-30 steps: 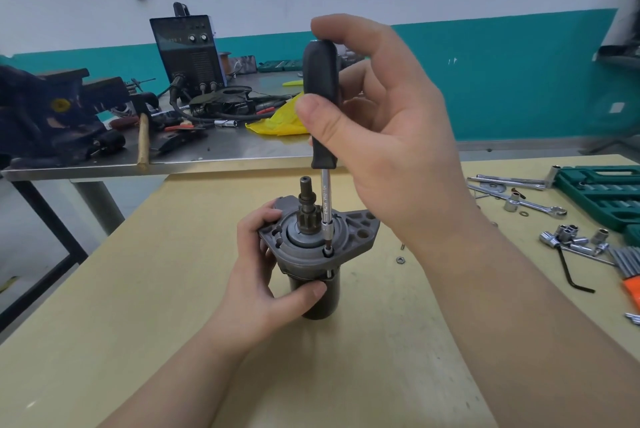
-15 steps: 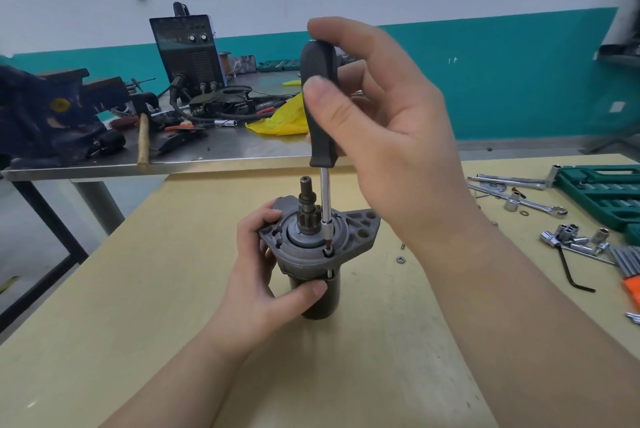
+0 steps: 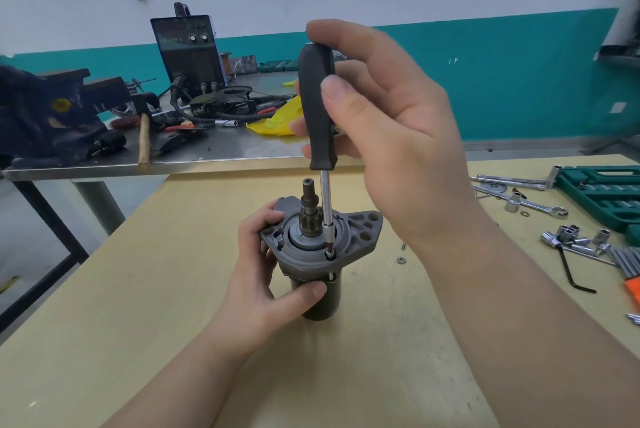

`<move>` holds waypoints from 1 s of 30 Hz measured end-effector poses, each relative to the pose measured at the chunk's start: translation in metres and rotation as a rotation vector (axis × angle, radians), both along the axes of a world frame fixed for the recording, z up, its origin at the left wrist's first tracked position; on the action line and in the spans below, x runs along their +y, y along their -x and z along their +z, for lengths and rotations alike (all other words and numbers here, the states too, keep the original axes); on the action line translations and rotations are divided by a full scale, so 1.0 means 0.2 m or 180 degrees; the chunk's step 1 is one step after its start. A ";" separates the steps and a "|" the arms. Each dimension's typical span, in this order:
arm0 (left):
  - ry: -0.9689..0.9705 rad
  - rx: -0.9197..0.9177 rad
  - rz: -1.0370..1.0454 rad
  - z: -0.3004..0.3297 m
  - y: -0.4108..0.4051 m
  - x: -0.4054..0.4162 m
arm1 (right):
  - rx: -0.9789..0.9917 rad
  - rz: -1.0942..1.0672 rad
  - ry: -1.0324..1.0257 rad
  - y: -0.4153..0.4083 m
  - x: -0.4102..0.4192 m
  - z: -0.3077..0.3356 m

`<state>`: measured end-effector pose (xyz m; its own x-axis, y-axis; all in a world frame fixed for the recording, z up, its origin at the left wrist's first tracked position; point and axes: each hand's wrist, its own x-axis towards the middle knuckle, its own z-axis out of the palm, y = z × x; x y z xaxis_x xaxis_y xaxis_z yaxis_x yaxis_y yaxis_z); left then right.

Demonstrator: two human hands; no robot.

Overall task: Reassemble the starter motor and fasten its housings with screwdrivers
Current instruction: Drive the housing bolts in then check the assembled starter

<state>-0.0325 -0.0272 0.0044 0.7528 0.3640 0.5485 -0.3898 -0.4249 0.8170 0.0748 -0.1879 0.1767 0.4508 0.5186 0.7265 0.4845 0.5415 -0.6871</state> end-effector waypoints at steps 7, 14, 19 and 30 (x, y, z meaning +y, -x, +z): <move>0.0052 -0.0006 -0.0008 0.01 0.00 -0.01 | -0.0319 -0.0418 -0.0010 0.00 0.02 0.01; 0.0066 -0.0001 -0.0027 0.01 0.00 -0.01 | 0.0032 0.0009 -0.0006 0.00 0.00 0.00; 0.0088 0.0007 -0.0002 0.01 0.00 -0.01 | -0.0293 -0.0457 -0.0063 0.01 0.01 0.01; 0.0091 0.0036 0.0044 0.00 -0.01 0.00 | -0.0233 -0.0265 -0.0037 0.00 0.02 0.00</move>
